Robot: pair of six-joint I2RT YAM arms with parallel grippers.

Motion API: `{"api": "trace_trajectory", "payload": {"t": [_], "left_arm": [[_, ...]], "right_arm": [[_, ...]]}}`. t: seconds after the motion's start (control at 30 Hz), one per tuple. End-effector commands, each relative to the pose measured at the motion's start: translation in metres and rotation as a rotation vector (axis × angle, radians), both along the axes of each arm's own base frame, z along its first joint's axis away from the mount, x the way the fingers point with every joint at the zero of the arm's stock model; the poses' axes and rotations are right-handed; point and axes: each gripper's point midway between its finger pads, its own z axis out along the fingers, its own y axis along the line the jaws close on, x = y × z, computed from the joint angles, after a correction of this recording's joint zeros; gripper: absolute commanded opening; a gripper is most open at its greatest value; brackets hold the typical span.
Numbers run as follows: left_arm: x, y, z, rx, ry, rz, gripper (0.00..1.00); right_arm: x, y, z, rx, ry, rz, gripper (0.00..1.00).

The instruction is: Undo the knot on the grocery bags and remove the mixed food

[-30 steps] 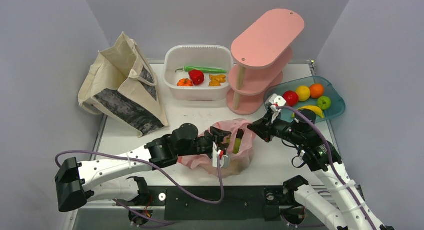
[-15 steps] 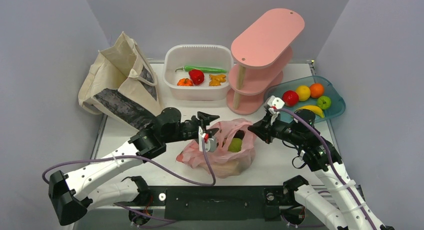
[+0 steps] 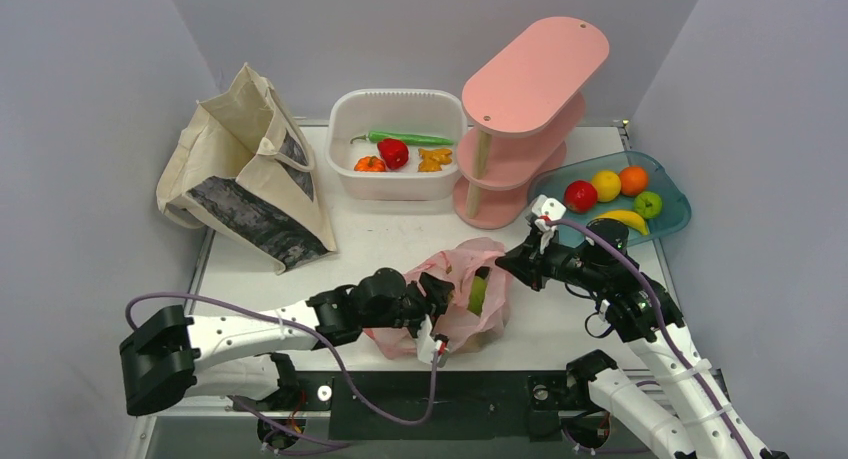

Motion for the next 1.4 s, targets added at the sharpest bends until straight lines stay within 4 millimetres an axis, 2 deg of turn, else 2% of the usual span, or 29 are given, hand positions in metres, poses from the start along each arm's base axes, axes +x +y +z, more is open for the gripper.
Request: {"api": "trace_trajectory", "payload": {"t": [0.0, 0.1, 0.13, 0.3, 0.43, 0.53, 0.57, 0.6, 0.63, 0.67, 0.7, 0.8, 0.83, 0.87, 0.9, 0.93, 0.97, 1.0, 1.07, 1.13, 1.2, 1.23, 1.37], "left_arm": [[0.03, -0.027, 0.073, -0.31, -0.211, 0.122, 0.53], [0.04, -0.035, 0.106, -0.448, -0.159, 0.206, 0.54], [0.041, -0.035, 0.111, -0.475, -0.128, 0.231, 0.54], [0.033, -0.035, 0.152, -0.618, -0.057, 0.218, 0.55], [0.026, -0.031, 0.174, -0.675, -0.006, 0.204, 0.56], [0.029, -0.032, 0.184, -0.691, 0.059, 0.224, 0.46], [0.035, -0.032, 0.197, -0.725, 0.103, 0.245, 0.34], [0.039, -0.034, 0.188, -0.676, 0.145, 0.259, 0.29], [0.046, -0.033, 0.203, -0.704, 0.193, 0.26, 0.24], [0.049, -0.033, 0.196, -0.671, 0.231, 0.265, 0.24], [0.055, -0.029, 0.203, -0.679, 0.276, 0.258, 0.28], [0.069, -0.008, 0.197, -0.647, 0.409, 0.329, 0.42], [0.066, -0.006, 0.194, -0.64, 0.485, 0.33, 0.44], [0.068, 0.004, 0.188, -0.615, 0.527, 0.368, 0.48], [0.064, 0.008, 0.178, -0.593, 0.609, 0.393, 0.5], [0.063, 0.018, 0.178, -0.601, 0.662, 0.421, 0.53], [0.054, 0.022, 0.166, -0.551, 0.716, 0.427, 0.54], [0.049, 0.028, 0.167, -0.548, 0.756, 0.423, 0.54], [0.039, 0.038, 0.158, -0.518, 0.831, 0.45, 0.55], [0.034, 0.049, 0.152, -0.505, 0.897, 0.477, 0.55], [0.032, 0.059, 0.146, -0.496, 0.953, 0.504, 0.55], [0.031, 0.063, 0.144, -0.488, 0.97, 0.515, 0.55], [0.036, 0.082, 0.139, -0.48, 0.983, 0.57, 0.56]], "right_arm": [[-0.002, 0.002, 0.012, 0.005, -0.048, 0.027, 0.0], [-0.002, 0.001, 0.009, -0.003, -0.046, 0.027, 0.0], [-0.002, 0.001, 0.008, -0.005, -0.045, 0.027, 0.0], [-0.002, -0.001, 0.003, -0.02, -0.04, 0.028, 0.0], [-0.003, -0.003, 0.001, -0.035, -0.042, 0.028, 0.0], [-0.005, -0.004, -0.002, -0.046, -0.042, 0.032, 0.0], [-0.005, -0.005, -0.002, -0.049, -0.045, 0.031, 0.0], [-0.005, -0.006, -0.004, -0.056, -0.045, 0.027, 0.0], [-0.005, -0.007, -0.003, -0.058, -0.049, 0.022, 0.0], [-0.004, -0.008, -0.003, -0.064, -0.054, 0.012, 0.0], [-0.003, -0.01, -0.001, -0.065, -0.061, 0.005, 0.0], [0.001, -0.014, 0.002, -0.067, -0.069, -0.03, 0.0], [0.002, -0.015, 0.003, -0.067, -0.068, -0.04, 0.02], [0.004, -0.017, 0.002, -0.073, -0.068, -0.057, 0.1], [0.004, -0.019, 0.003, -0.09, -0.08, -0.058, 0.33], [0.007, -0.022, 0.004, -0.111, -0.099, -0.071, 0.43], [0.009, -0.025, 0.009, -0.139, -0.145, -0.068, 0.6], [0.013, -0.03, 0.012, -0.169, -0.177, -0.093, 0.73], [0.017, -0.036, 0.023, -0.242, -0.282, -0.095, 0.81], [0.015, -0.035, 0.03, -0.331, -0.388, -0.039, 0.84], [0.011, -0.032, 0.031, -0.435, -0.482, 0.056, 0.84], [0.008, -0.029, 0.025, -0.504, -0.527, 0.121, 0.84], [0.006, -0.016, 0.022, -0.639, -0.673, 0.257, 0.85]]}}
